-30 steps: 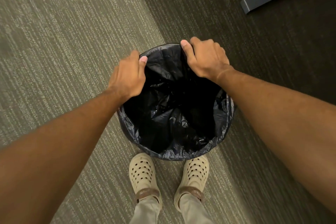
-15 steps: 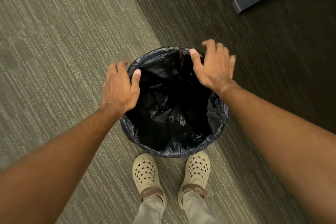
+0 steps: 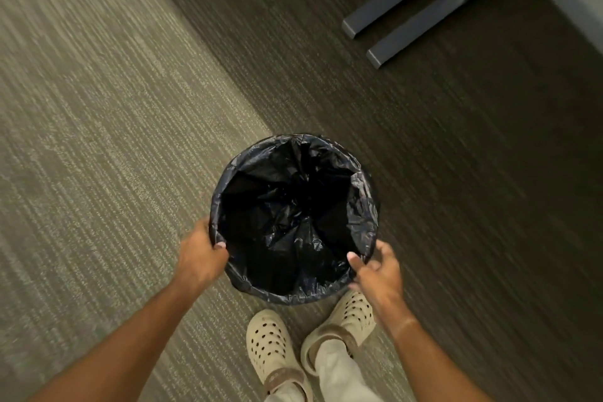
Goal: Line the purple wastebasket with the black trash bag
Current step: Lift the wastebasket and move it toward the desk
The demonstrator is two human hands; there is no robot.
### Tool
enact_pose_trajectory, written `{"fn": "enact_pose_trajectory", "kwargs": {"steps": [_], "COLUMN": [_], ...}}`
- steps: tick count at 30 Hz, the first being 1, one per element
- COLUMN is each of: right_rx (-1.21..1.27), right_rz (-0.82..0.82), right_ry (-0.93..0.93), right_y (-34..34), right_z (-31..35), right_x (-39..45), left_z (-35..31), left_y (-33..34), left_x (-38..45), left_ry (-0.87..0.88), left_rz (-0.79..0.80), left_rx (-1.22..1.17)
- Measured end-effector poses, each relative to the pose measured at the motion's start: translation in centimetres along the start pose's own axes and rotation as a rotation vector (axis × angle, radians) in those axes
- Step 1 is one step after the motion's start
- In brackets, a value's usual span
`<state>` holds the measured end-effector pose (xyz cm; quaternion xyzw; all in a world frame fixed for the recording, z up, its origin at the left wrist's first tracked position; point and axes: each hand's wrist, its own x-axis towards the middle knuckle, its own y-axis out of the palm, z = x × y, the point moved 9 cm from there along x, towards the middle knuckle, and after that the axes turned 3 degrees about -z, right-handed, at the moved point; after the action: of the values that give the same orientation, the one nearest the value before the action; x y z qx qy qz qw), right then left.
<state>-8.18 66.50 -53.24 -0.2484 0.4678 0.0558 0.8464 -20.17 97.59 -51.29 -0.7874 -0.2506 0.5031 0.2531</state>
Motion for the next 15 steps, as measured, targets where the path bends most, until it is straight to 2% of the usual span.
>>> {"fn": "enact_pose_trajectory", "kwargs": {"steps": [6,15], "right_rx": [0.104,0.274], "right_rz": [-0.026,-0.115], "right_ry": [-0.057,-0.149], "right_y": [-1.9,-10.2], "right_z": [3.2,14.2], "right_x": [1.5,6.7], "left_z": [-3.9,-21.3], "left_y": [-0.6,0.6], "left_x": [1.4,3.2], "left_ry": [0.033,0.170], "left_rz": [-0.040,-0.035], "left_rx": [0.058,0.019]}}
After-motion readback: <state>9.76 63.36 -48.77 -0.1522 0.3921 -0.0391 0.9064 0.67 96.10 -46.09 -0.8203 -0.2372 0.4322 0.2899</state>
